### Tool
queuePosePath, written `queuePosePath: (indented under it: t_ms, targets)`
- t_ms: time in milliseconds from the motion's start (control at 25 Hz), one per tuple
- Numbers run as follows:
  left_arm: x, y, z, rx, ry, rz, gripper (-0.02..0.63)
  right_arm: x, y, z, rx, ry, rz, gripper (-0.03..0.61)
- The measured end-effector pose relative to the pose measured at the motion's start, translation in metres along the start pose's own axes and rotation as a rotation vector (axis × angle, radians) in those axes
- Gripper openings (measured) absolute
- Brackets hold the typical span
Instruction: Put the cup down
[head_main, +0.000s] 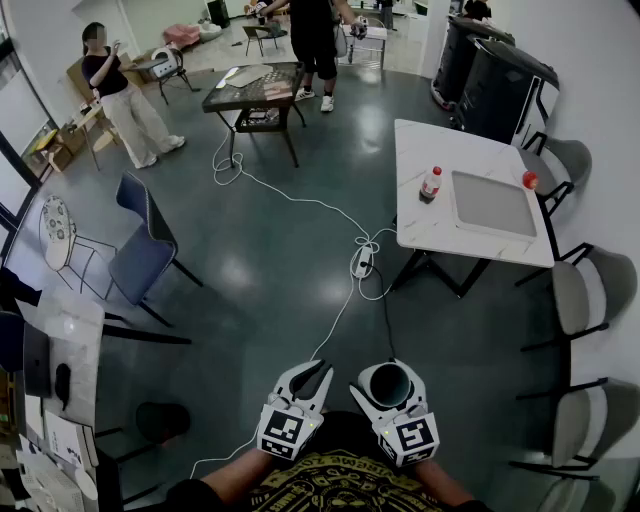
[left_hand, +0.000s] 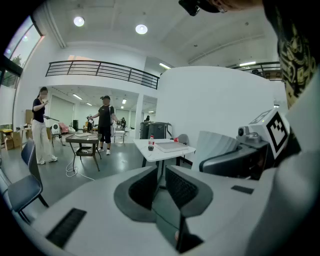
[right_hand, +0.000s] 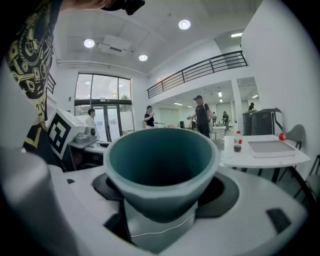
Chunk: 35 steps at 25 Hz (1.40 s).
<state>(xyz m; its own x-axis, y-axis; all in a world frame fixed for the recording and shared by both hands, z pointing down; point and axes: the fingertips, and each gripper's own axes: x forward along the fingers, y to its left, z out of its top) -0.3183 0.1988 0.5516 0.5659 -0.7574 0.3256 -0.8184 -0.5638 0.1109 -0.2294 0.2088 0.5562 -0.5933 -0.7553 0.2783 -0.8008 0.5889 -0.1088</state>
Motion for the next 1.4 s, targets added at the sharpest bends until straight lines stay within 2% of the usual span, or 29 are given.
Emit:
queuePosePath:
  t_ms: [640, 920, 1240, 1400]
  targets:
    - [-0.002, 0.011, -0.006, -0.027, 0.005, 0.015, 0.057, 0.007, 0.001, 0.000, 0.029, 0.031, -0.011, 0.382]
    - [0.011, 0.009, -0.004, -0.046, 0.009, 0.021, 0.057, 0.007, -0.017, 0.006, 0.040, 0.045, -0.034, 0.383]
    - [0.034, 0.004, 0.000, -0.071, 0.023, 0.057, 0.057, 0.017, -0.042, 0.011, 0.020, 0.049, 0.014, 0.383]
    - [0.054, -0.003, 0.012, -0.060, 0.023, 0.056, 0.057, 0.015, -0.067, 0.018, 0.028, 0.040, 0.005, 0.383]
